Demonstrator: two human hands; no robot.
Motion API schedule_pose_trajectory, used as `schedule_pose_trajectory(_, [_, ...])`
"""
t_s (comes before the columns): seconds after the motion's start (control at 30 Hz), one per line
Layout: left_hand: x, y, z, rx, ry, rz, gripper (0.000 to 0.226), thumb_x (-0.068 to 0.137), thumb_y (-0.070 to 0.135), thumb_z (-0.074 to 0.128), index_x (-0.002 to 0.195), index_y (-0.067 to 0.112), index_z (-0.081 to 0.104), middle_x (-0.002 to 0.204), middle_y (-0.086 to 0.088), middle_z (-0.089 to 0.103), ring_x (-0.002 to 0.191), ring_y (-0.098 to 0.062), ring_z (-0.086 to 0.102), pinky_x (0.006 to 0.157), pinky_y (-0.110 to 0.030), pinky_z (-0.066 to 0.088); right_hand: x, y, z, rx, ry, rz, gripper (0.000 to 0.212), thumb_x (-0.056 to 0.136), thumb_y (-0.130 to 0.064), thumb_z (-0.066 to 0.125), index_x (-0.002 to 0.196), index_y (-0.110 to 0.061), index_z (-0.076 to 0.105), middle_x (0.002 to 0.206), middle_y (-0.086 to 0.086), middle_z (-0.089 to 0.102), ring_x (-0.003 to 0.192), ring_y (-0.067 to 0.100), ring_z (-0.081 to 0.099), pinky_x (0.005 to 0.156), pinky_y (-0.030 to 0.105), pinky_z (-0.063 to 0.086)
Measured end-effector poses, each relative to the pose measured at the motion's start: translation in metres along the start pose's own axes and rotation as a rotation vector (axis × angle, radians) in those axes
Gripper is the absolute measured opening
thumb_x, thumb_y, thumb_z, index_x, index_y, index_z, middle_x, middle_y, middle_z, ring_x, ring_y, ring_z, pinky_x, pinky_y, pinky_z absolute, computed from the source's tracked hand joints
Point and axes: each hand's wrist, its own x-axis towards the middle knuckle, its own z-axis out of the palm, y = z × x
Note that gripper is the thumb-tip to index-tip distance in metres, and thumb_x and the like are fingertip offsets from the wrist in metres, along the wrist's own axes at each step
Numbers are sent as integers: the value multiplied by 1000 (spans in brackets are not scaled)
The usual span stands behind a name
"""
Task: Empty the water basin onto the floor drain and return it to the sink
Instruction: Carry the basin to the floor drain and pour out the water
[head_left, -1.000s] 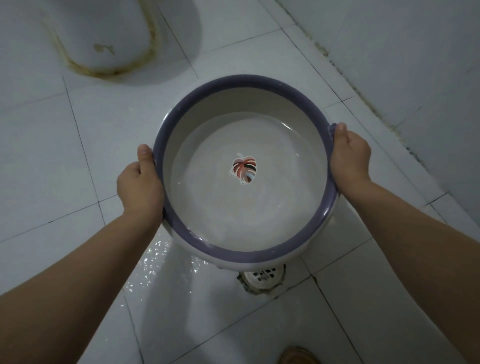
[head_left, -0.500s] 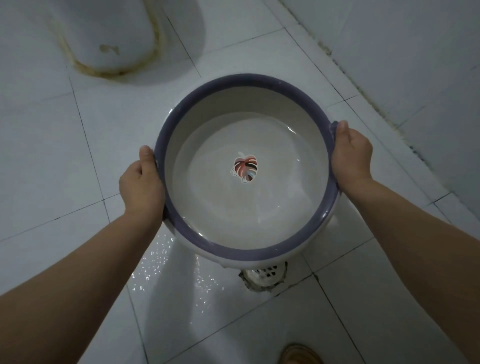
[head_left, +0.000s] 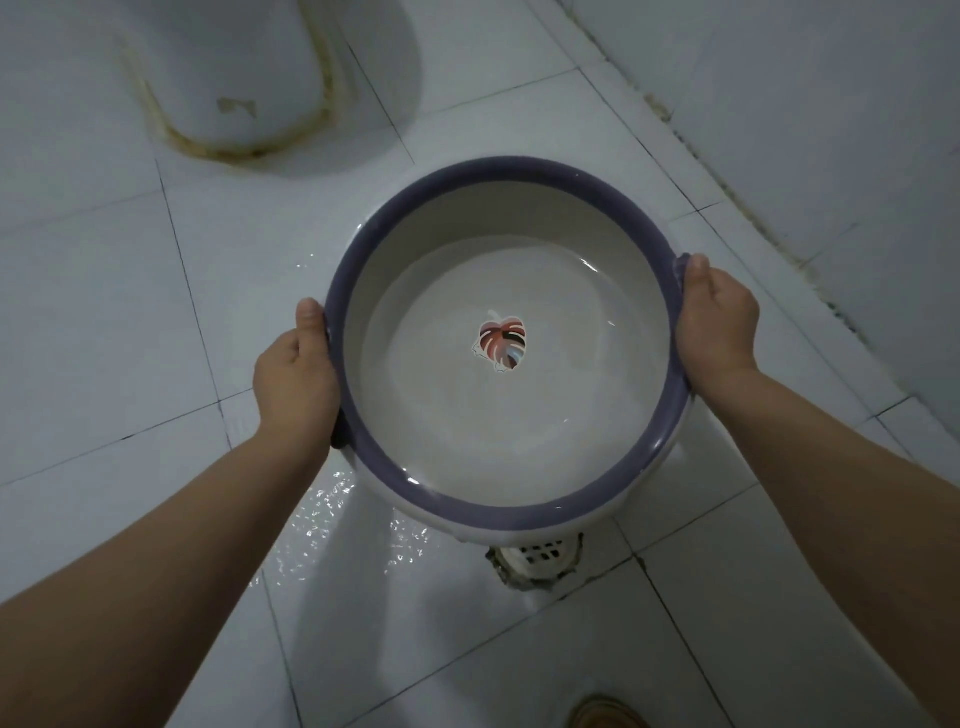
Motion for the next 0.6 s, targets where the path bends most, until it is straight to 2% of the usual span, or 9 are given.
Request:
schedule_pose_trajectory(0.1, [0, 2, 0, 3, 4, 2, 57, 94, 52, 24, 65, 9, 49, 64, -7, 48, 64, -21, 46, 60, -33, 40, 0, 1, 0, -6, 6, 4, 33, 97, -35, 31, 79, -20, 54, 81, 4, 56, 75, 17, 50, 60, 18, 33])
schedule_pose_trajectory(0.17, [0, 1, 0, 14, 0, 1, 57, 94, 53, 23, 69, 10, 51, 66, -7, 50, 66, -22, 48, 64, -36, 42, -1, 1, 0, -10, 9, -9, 36, 97, -34, 31, 81, -17, 58, 81, 6, 56, 75, 18, 50, 52, 14, 30])
schedule_pose_trajectory(0.23, [0, 0, 0, 16, 4, 0, 56, 94, 53, 23, 67, 12, 50, 66, -7, 50, 68, -23, 49, 65, -37, 42, -1, 1, 0, -10, 13, -22, 39, 97, -33, 31, 85, -12, 61, 81, 7, 56, 75, 19, 50, 51, 16, 28])
schedule_pose_trajectory(0.37, [1, -2, -1, 26, 6, -2, 64, 93, 54, 23, 83, 0, 58, 76, -16, 55, 73, -27, 51, 72, -42, 47, -2, -1, -1, -10, 7, -24, 36, 98, -32, 30, 77, -14, 53, 79, 8, 54, 74, 20, 48, 52, 19, 26])
schedule_pose_trajectory(0.43, [0, -2, -1, 23, 0, -1, 65, 93, 54, 24, 83, 0, 57, 74, -14, 54, 72, -26, 51, 69, -39, 46, -3, -2, -1, -10, 14, -28, 36, 98, -30, 31, 73, -12, 50, 78, 9, 52, 72, 20, 47, 51, 21, 26])
schedule_pose_trajectory(0.47, [0, -2, -2, 20, -1, 0, 64, 93, 54, 23, 81, 1, 57, 71, -12, 53, 70, -25, 50, 67, -37, 45, -3, -2, -1, -9, 18, -27, 36, 98, -30, 31, 73, -12, 49, 77, 9, 52, 72, 19, 46, 48, 19, 28])
schedule_pose_trajectory(0.53, [-1, -3, -2, 22, -4, -2, 65, 93, 55, 23, 81, 0, 56, 71, -12, 53, 70, -24, 50, 66, -36, 44, -3, -2, -1, -15, 23, -26, 36, 98, -31, 31, 73, -12, 50, 77, 8, 52, 70, 18, 46, 45, 4, 31])
schedule_pose_trajectory(0.57, [-1, -3, -2, 27, -6, -3, 67, 93, 55, 23, 82, -2, 57, 73, -13, 54, 70, -25, 50, 67, -37, 44, -3, -2, -2, -20, 23, -27, 36, 98, -31, 31, 73, -12, 50, 77, 8, 52, 69, 18, 46, 45, 1, 30])
schedule_pose_trajectory(0.6, [-1, -3, -2, 30, -7, -7, 67, 93, 55, 23, 82, -2, 57, 74, -14, 55, 71, -25, 51, 67, -37, 45, -3, -2, -2, -24, 21, -29, 37, 98, -32, 30, 73, -12, 49, 77, 7, 52, 69, 18, 46, 45, 4, 31])
